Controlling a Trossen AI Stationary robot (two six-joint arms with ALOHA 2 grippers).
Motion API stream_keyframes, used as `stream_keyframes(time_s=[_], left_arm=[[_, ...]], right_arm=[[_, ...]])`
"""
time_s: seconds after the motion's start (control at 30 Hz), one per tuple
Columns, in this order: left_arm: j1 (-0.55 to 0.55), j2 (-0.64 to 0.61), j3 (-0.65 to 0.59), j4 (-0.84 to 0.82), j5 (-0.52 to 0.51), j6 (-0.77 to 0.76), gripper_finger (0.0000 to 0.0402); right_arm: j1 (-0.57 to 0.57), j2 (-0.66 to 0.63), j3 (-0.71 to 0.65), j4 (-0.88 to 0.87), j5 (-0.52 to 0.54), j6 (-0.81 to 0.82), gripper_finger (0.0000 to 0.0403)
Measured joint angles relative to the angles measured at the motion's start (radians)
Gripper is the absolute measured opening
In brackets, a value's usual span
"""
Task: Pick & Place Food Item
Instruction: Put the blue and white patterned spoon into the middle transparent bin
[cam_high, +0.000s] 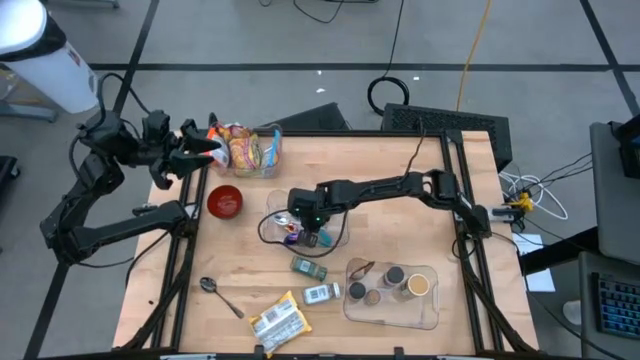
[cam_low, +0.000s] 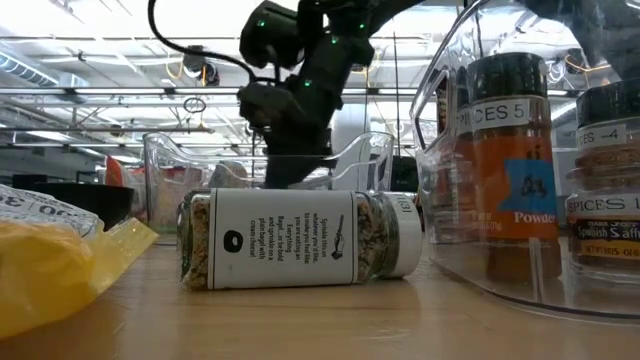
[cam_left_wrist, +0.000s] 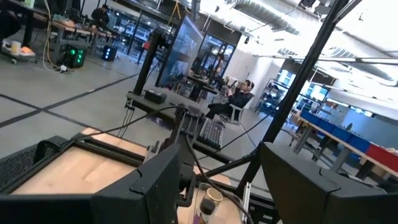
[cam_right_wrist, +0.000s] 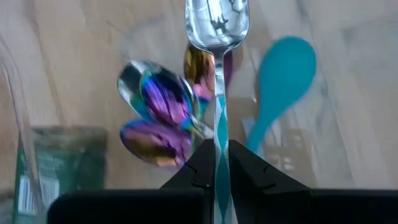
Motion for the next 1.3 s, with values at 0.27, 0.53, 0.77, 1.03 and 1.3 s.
stream_keyframes(time_s=[0.27, 0.53, 0.77, 1.03, 1.3], left_arm=[[0.000, 0.000, 0.000, -0.044, 0.000, 0.019, 0.0230], [0.000, 0.000, 0.000, -0.043, -0.009, 0.019, 0.0230], [0.000, 0.000, 0.000, -0.043, -0.027, 0.036, 0.0230], [0.000, 0.000, 0.000, -0.043, -0.027, 0.038, 0.0230], [0.000, 0.000, 0.000, -0.042, -0.028, 0.042, 0.0230]], right_arm=[[0.001, 0.004, -0.051, 0.023, 0.000, 0.022, 0.0013], [0.008, 0.001, -0.109, 0.049, -0.001, 0.037, 0.0015], [0.008, 0.003, -0.115, 0.095, -0.002, 0.041, 0.0038], [0.008, 0.002, -0.118, 0.158, -0.002, -0.009, 0.0078], [-0.007, -0.043, -0.118, 0.181, -0.001, -0.016, 0.0145]])
